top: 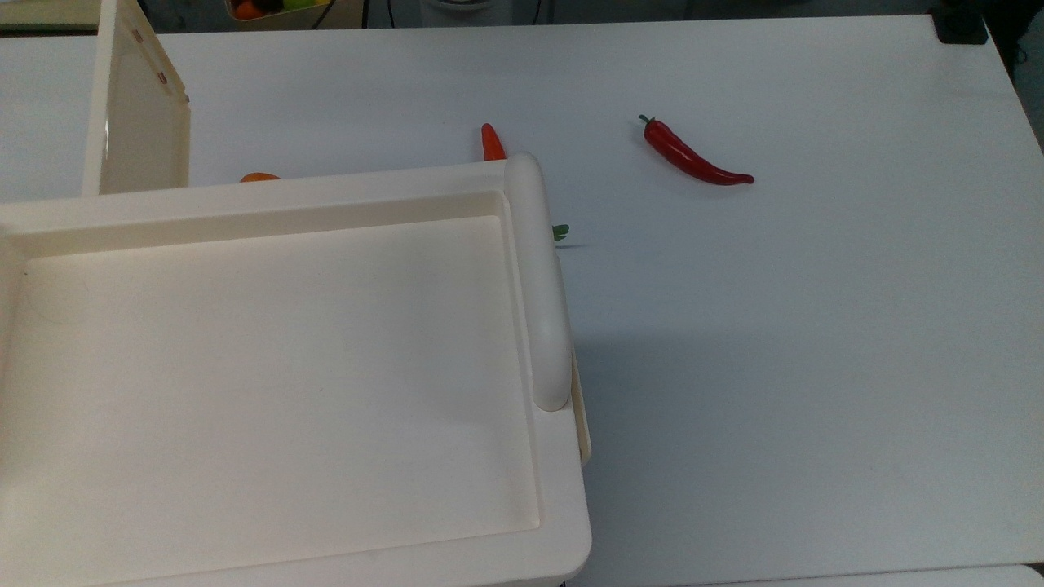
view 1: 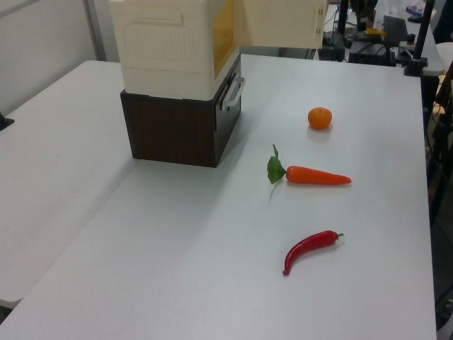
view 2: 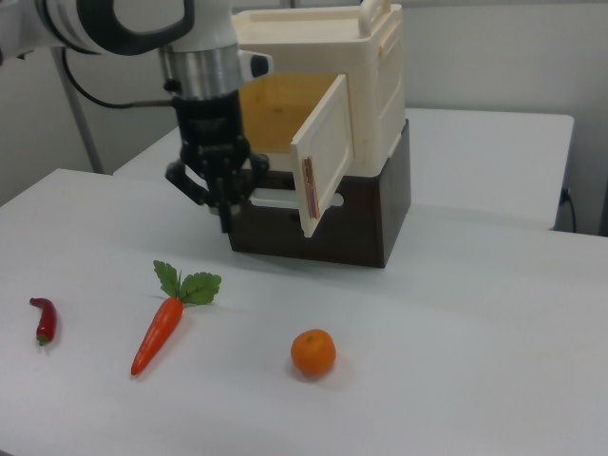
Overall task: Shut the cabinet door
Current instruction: 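Push the open door with the gripper, swinging it toward the cabinet front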
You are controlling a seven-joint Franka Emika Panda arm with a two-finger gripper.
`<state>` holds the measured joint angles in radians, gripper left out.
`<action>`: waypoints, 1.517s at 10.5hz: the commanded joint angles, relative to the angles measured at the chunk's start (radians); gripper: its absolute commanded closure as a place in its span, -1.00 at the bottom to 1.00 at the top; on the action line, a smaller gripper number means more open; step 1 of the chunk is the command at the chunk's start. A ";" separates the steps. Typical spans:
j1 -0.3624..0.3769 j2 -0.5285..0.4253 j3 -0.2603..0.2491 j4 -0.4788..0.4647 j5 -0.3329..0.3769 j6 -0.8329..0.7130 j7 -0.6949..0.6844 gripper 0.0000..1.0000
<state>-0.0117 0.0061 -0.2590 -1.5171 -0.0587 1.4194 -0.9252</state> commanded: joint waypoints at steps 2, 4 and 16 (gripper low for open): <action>0.010 0.003 -0.188 0.026 -0.056 0.088 -0.540 1.00; 0.010 0.026 -0.207 0.025 -0.052 0.203 -0.647 1.00; 0.035 0.235 -0.143 0.058 0.204 0.635 -0.722 1.00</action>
<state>-0.0119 0.2428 -0.4135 -1.4625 0.1208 2.0559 -1.6289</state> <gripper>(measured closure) 0.991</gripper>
